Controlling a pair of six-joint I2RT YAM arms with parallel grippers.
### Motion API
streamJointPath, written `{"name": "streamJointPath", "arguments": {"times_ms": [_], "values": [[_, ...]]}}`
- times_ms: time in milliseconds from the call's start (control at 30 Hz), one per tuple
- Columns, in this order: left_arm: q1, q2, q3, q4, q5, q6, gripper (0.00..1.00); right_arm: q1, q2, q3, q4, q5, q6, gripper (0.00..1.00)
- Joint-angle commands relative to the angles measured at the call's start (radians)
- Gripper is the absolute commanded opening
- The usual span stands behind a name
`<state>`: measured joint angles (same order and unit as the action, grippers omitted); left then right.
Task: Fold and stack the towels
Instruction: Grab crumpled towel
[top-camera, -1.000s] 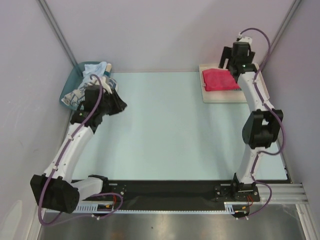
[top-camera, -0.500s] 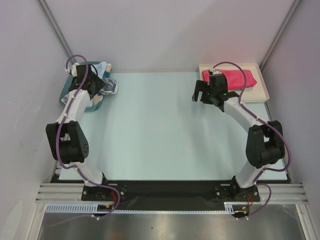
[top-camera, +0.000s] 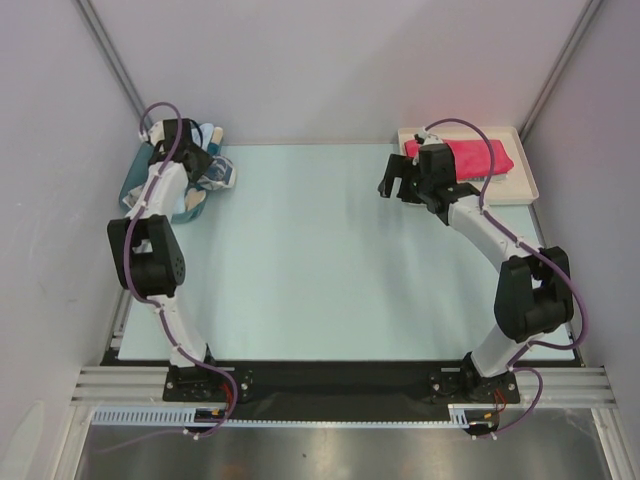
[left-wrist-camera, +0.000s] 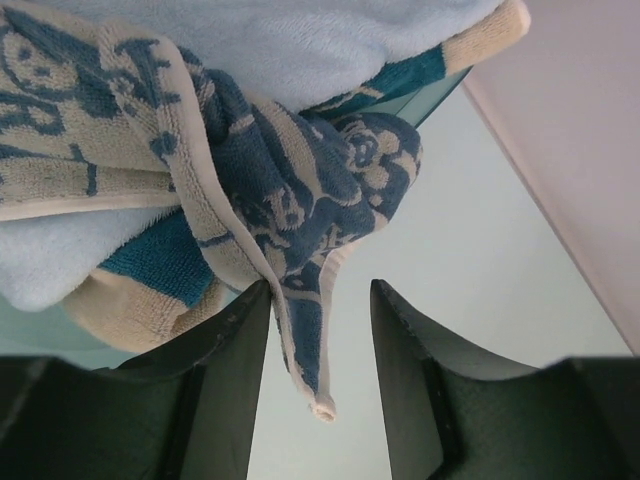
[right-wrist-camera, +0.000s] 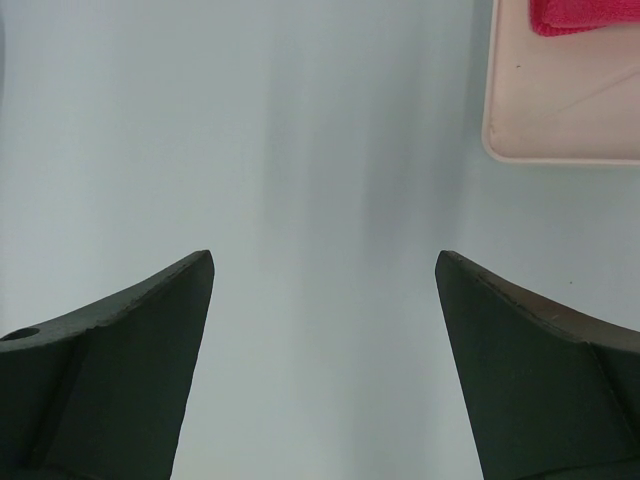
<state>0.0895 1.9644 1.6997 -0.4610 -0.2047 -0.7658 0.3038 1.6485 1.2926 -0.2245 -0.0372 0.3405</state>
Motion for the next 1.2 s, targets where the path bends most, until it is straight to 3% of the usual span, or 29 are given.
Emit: {"name": "streamJointPath", "arguments": {"times_ms": [0,200,333,433,467,500,567,733,1067,1167], "values": [[-0.005,0.002,0.032,-0.028,-0.009,-0.041,0.5,-0.003,-0.001,0.028,0.034,-0.018,0.008,0.97],[-0.01,-0.021,-0.034,0.001,-0.01,-0.056,0.5,-0.002,0.007,0.027,0.042,-0.023,0.018,0.97],[-0.011,0.004,-0.029,0.001,0.008,-0.063,0.45,-0.003,0.011,0.024,0.042,-0.026,0.018,0.97],[-0.011,0.008,-0.026,0.004,0.022,-0.072,0.32,-0.002,0.013,0.027,0.042,-0.027,0.018,0.96],[-0.01,0.005,-0.02,0.007,0.027,-0.072,0.25,-0.003,0.013,0.027,0.042,-0.029,0.018,0.96],[-0.013,0.001,-0.012,0.007,0.033,-0.069,0.09,-0.005,0.01,0.027,0.037,-0.029,0.02,0.96],[-0.016,-0.016,0.033,0.005,0.041,-0.056,0.0,-0.002,0.01,0.03,0.04,-0.03,0.018,0.96],[-0.074,-0.061,0.204,-0.04,0.013,0.055,0.0,-0.002,0.005,0.043,0.05,-0.038,0.022,0.96],[-0.279,-0.145,0.717,-0.165,-0.061,0.301,0.0,0.024,-0.015,0.074,0.063,-0.047,0.031,0.96],[-0.352,-0.209,0.745,-0.137,-0.055,0.341,0.0,0.034,-0.022,0.079,0.063,-0.04,0.032,0.96]]}}
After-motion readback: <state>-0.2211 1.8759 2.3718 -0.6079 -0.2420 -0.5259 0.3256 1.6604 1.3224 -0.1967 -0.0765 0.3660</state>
